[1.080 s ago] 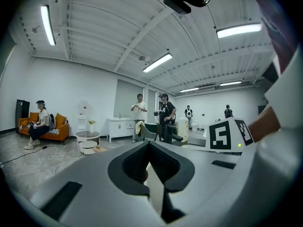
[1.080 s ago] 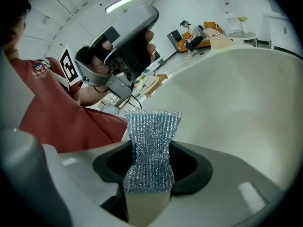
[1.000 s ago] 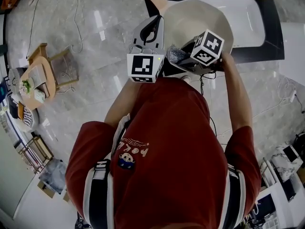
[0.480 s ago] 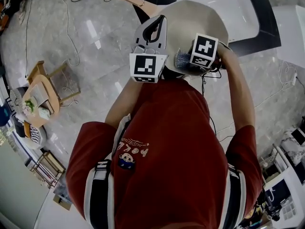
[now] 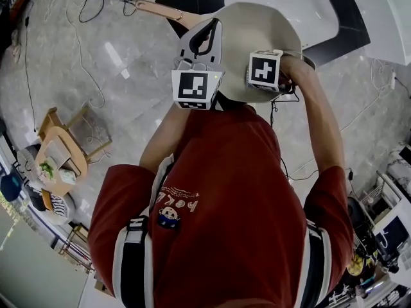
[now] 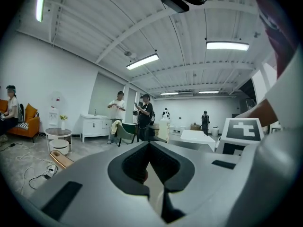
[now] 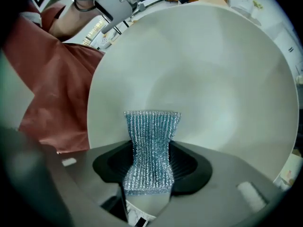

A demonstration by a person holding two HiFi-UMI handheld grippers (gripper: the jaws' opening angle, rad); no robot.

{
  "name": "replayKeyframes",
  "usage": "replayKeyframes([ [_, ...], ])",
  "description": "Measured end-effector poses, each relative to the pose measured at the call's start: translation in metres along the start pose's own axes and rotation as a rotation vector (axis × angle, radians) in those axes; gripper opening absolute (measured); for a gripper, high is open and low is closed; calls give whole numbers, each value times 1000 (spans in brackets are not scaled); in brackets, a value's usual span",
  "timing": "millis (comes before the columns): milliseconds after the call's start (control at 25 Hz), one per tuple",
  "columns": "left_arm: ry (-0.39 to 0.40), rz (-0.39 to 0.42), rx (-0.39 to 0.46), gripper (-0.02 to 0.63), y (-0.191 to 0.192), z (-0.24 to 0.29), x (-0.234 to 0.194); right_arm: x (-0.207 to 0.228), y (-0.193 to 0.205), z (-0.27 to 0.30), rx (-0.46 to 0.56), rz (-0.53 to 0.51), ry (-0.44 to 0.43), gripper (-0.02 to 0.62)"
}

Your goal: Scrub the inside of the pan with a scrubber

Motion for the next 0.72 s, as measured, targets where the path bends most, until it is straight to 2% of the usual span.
replayKeyframes([
  [160,34,4,-3,6,0,7,-1,2,6,9,-21,32,28,238],
  [400,64,1,-11,6,4,12,-5,18,10,13,-15,78,140,241],
  [720,73,-5,-15,6,5,14,-7,55,23,5,-82,125,387,244],
])
Point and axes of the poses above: the fingertips, and each gripper's own axes: z forward along the fingers, x to its right, y out of its underside, the point moved 3 cm from there along -z, backward along the fingers, and after that the axes turned 5 degrees about -x, right-handed, at the moved point
